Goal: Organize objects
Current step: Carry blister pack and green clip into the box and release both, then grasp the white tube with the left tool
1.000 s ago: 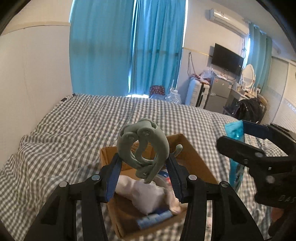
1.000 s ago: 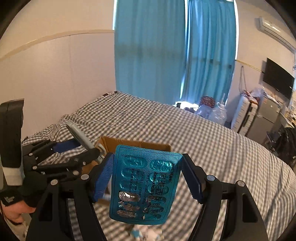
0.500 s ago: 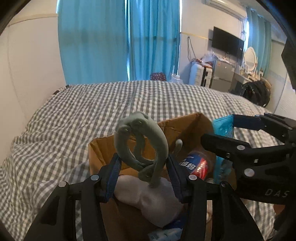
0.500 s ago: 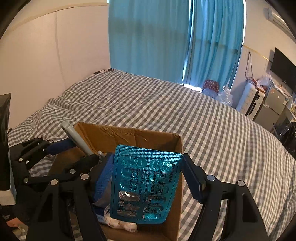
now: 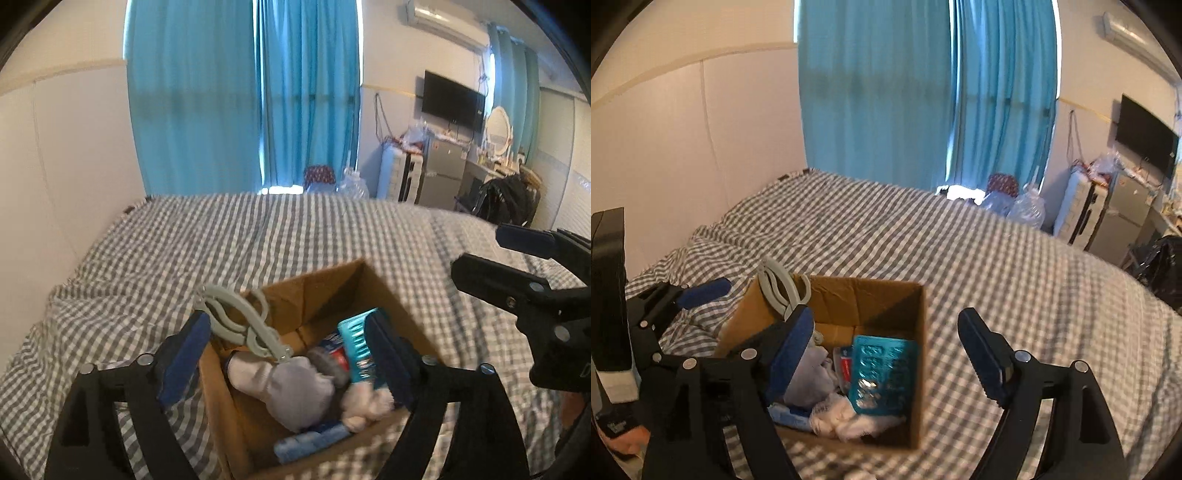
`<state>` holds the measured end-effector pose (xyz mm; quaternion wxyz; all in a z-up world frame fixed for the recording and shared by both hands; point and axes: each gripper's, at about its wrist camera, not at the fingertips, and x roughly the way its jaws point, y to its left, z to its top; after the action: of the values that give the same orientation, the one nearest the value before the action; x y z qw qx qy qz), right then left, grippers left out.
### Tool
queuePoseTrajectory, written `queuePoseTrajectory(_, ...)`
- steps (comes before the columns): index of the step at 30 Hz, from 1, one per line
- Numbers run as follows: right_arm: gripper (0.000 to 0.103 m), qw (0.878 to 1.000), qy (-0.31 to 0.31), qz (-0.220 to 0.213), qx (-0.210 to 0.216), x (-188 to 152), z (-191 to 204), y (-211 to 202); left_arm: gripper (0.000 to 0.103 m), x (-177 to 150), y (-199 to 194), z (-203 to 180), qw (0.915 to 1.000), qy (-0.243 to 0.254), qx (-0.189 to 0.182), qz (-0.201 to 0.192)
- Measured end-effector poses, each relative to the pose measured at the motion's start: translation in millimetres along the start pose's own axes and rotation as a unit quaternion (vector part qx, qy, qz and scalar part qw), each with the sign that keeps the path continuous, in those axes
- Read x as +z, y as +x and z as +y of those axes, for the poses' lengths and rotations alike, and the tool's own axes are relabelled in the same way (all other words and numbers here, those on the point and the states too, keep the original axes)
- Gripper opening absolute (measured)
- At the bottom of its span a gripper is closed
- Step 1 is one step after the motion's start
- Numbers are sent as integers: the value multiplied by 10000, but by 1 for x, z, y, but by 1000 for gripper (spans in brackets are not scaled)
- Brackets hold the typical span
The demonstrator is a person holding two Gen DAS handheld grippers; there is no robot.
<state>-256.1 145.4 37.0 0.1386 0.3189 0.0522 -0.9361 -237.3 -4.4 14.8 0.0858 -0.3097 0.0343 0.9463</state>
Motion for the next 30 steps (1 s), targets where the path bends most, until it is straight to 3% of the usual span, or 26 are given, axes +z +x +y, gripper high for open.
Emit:
queuePoseTrajectory(9,88,9979,-81,-529,-362,-1,-11,-122,102,13,-88,-26,9987,-44,59,-498)
queuePoseTrajectory(16,103,9955,-139,-782,-514,-28,-13,-193,103,-13,-132,-40,9982,6,187,-562)
queuePoseTrajectory(22,103,9953,-194,-766,-565,-69,-8,-222,103,-52,-145,-44,9987,-95,314,-399)
queuePoseTrajectory(30,103,9962,-120,-441,-746,-132,-9,-221,103,-120,-136,-54,9988,-25,491,-89)
